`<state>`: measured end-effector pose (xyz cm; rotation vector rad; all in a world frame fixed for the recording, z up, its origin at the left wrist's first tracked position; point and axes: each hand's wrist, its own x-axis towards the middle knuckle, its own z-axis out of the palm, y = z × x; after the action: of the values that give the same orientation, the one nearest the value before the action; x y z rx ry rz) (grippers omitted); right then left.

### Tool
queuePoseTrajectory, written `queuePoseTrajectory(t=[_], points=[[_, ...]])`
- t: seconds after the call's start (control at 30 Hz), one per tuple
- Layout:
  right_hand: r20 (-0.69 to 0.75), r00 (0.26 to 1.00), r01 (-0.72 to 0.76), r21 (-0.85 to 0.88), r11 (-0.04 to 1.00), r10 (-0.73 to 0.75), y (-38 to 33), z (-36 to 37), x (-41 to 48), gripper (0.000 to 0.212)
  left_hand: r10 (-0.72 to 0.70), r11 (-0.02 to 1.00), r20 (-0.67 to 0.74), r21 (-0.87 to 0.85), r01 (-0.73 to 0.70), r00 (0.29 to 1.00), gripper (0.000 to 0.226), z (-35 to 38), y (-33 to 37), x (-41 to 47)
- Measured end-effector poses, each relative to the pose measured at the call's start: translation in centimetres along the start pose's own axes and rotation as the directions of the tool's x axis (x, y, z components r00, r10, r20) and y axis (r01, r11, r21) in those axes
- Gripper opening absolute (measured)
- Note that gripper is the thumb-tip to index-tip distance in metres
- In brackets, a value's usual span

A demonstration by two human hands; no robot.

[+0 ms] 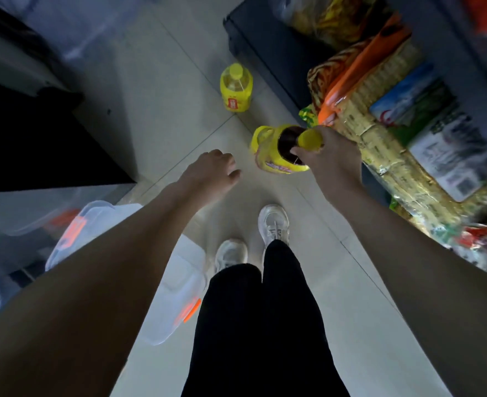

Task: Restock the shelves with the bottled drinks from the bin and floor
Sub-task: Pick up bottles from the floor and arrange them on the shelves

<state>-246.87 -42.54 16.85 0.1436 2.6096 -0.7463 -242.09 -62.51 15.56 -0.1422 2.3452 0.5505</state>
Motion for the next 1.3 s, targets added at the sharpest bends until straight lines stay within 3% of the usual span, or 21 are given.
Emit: queuePoseTrajectory(t=[0.23, 0.53, 0.8, 1.0, 1.3], points=[[-0.217, 0.976, 0.059, 0.214, 0.975, -0.011, -6.8, -6.9, -5.0, 0.041, 0.107, 0.994, -0.112, 0.023, -0.105, 0.988, 0.037, -8.6, 2.3, -6.5], [-0.462, 0.881, 0.236, 0.257, 0.937, -0.096, -16.5, -18.5, -10.8, 0.037, 0.237, 0.965, -0.309, -0.034, -0.259, 0.921, 0.034, -20.4, 7.1, -14.8], [-0.588, 0.795, 0.345, 0.236, 0.909, -0.149, -22.8, -29.2, -16.7, 0.048, 0.342, 0.933, -0.377, 0.023, -0.36, 0.861, 0.037, -28.8, 11.8, -21.5], [-0.661, 0.743, 0.391, 0.302, 0.869, -0.104, -25.1, -36.3, -22.1, 0.036, 0.369, 0.918, -0.366, 0.002, -0.396, 0.854, 0.041, -31.1, 16.0, -27.1], [-0.795, 0.588, 0.448, 0.162, 0.879, -0.152, -25.4, -44.4, -30.4, 0.044, 0.471, 0.847, -0.404, -0.04, -0.529, 0.784, 0.033, -31.6, 23.3, -35.0]])
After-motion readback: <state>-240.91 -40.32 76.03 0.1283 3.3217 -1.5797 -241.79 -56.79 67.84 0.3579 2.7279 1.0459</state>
